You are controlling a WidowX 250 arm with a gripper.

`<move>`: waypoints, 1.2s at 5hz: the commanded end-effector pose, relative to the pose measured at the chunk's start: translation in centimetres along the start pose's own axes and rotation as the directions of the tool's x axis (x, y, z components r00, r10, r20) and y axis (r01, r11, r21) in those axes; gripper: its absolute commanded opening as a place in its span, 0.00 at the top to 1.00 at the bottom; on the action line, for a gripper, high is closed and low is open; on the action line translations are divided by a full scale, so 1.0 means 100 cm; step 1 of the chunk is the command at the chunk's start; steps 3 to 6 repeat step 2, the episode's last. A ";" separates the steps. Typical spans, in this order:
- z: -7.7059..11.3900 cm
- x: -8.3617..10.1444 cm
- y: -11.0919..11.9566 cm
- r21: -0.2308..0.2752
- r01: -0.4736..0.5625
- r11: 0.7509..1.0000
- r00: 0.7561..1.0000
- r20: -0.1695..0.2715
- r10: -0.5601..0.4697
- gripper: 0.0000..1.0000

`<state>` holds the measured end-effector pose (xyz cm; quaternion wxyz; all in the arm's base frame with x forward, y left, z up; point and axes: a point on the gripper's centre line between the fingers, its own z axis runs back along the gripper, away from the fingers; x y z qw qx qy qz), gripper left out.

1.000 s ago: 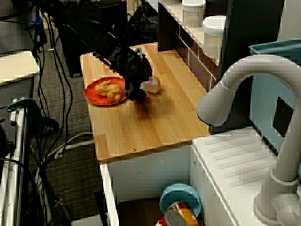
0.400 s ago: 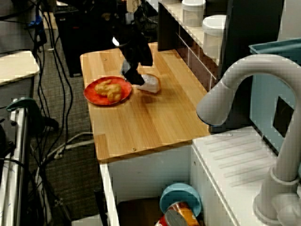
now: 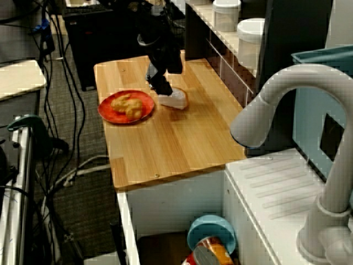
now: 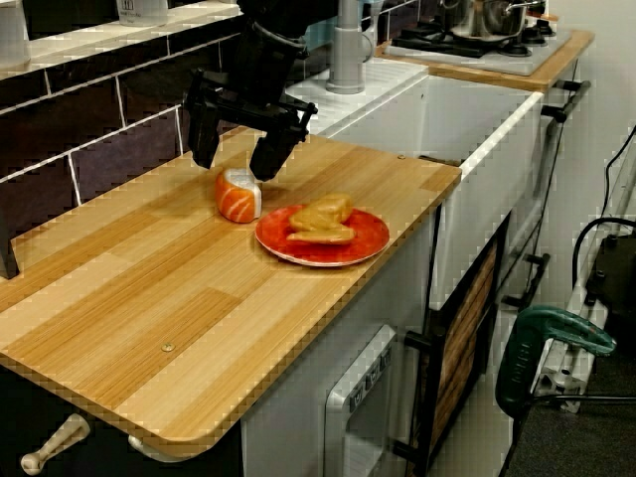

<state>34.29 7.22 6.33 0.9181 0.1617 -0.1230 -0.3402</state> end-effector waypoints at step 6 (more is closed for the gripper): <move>0.017 0.008 0.013 -0.150 0.078 0.986 0.997 0.039 -0.073 0.00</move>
